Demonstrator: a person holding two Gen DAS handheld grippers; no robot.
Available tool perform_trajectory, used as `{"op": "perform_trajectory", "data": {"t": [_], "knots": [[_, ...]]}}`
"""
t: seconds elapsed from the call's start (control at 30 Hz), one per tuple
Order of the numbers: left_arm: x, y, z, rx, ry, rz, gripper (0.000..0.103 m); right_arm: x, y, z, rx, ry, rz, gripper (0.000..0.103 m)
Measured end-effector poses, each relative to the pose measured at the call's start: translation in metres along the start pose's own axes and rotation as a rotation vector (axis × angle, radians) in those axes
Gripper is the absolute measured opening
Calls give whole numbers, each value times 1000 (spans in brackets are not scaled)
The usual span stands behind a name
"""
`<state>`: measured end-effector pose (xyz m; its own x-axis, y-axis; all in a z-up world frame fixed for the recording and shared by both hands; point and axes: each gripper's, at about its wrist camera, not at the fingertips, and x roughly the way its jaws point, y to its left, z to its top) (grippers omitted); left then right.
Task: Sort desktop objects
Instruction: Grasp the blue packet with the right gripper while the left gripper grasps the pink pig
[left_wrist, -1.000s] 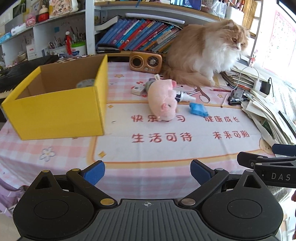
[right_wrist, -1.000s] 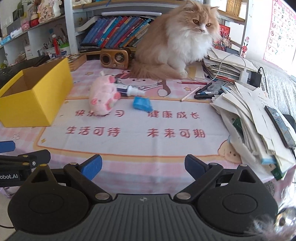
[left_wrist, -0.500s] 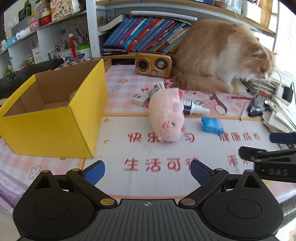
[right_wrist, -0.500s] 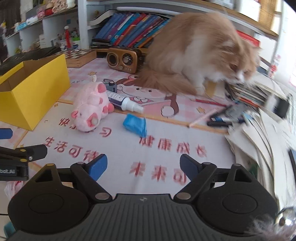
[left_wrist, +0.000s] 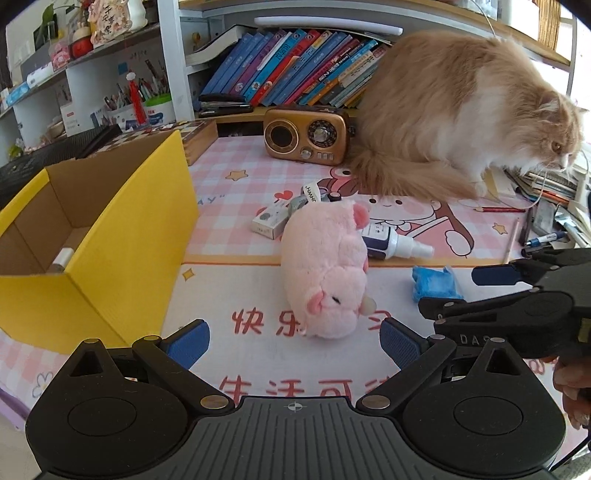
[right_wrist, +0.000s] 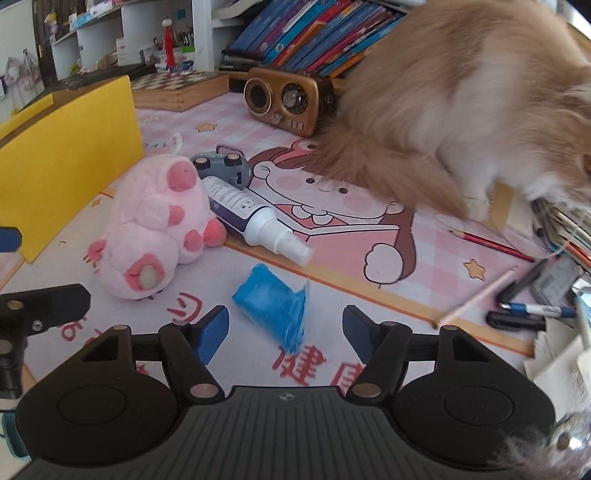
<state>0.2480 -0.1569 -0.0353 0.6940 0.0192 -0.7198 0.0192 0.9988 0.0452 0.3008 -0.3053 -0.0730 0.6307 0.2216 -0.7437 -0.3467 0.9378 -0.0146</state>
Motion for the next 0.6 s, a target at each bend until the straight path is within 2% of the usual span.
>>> {"op": "perform_trajectory", "data": {"t": [0.1,0.3,0.5,0.6], "knots": [[7,-2,4,6,7,7,99,8,-2,4,-10,6,22,62],[20,-2,12,-17,21,1,99,14,-5,6,-37,6,78,38],[36,-3,21,-48,26,-11,99,-6,-20,5,25,-41,67,34],[49,-7,27,-54,34,-24,95,-16,-29,1,75,-36,62,34]]}}
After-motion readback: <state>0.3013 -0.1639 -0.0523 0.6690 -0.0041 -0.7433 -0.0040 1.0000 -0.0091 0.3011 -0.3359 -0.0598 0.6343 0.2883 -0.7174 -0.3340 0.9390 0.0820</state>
